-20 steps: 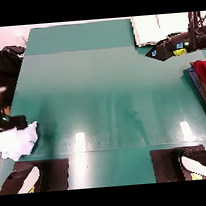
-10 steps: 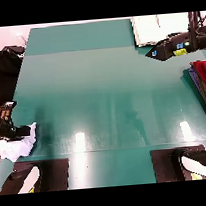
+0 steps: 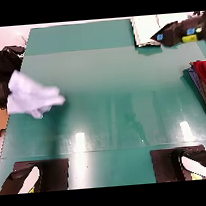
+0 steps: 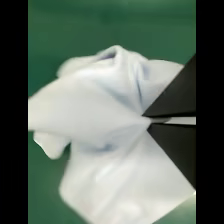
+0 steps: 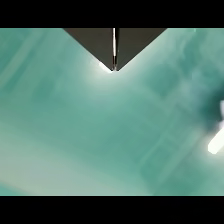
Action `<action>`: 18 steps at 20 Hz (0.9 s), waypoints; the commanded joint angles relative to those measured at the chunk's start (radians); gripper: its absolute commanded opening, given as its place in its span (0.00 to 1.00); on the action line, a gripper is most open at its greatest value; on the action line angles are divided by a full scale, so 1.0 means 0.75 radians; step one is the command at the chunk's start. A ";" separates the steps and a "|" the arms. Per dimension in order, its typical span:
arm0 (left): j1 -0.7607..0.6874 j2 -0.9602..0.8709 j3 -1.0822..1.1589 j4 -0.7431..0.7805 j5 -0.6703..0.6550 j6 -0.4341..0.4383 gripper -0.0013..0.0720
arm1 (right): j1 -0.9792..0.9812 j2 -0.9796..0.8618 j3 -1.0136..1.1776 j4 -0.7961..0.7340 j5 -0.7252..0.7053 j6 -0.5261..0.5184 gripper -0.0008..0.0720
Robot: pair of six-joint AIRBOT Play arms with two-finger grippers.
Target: Fold the shirts.
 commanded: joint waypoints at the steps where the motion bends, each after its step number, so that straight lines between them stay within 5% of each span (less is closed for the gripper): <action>1: -0.205 -0.001 0.238 -0.219 0.150 0.037 0.05 | -0.002 0.005 0.142 -0.006 -0.037 0.011 0.03; 4: -0.523 -0.060 0.314 -0.207 0.309 0.037 0.05 | -0.038 0.002 0.236 -0.010 -0.040 0.021 0.03; 9: -1.021 -0.419 0.437 -0.097 0.319 0.040 0.05 | -0.138 0.003 0.319 -0.009 0.013 0.067 0.03; 12: -1.237 -0.690 0.445 -0.096 0.326 0.149 0.06 | -0.159 0.003 0.324 -0.008 0.072 0.079 0.03; 13: -1.262 -0.754 0.445 -0.098 0.327 0.151 0.34 | -0.159 0.003 0.324 -0.009 0.089 0.080 0.03; 14: -1.263 -0.800 0.445 -0.094 0.325 0.137 0.73 | -0.158 0.003 0.324 -0.008 0.100 0.081 0.03; 18: -1.024 -0.824 0.441 -0.084 0.233 0.093 0.76 | -0.158 0.002 0.324 -0.009 0.111 0.086 0.03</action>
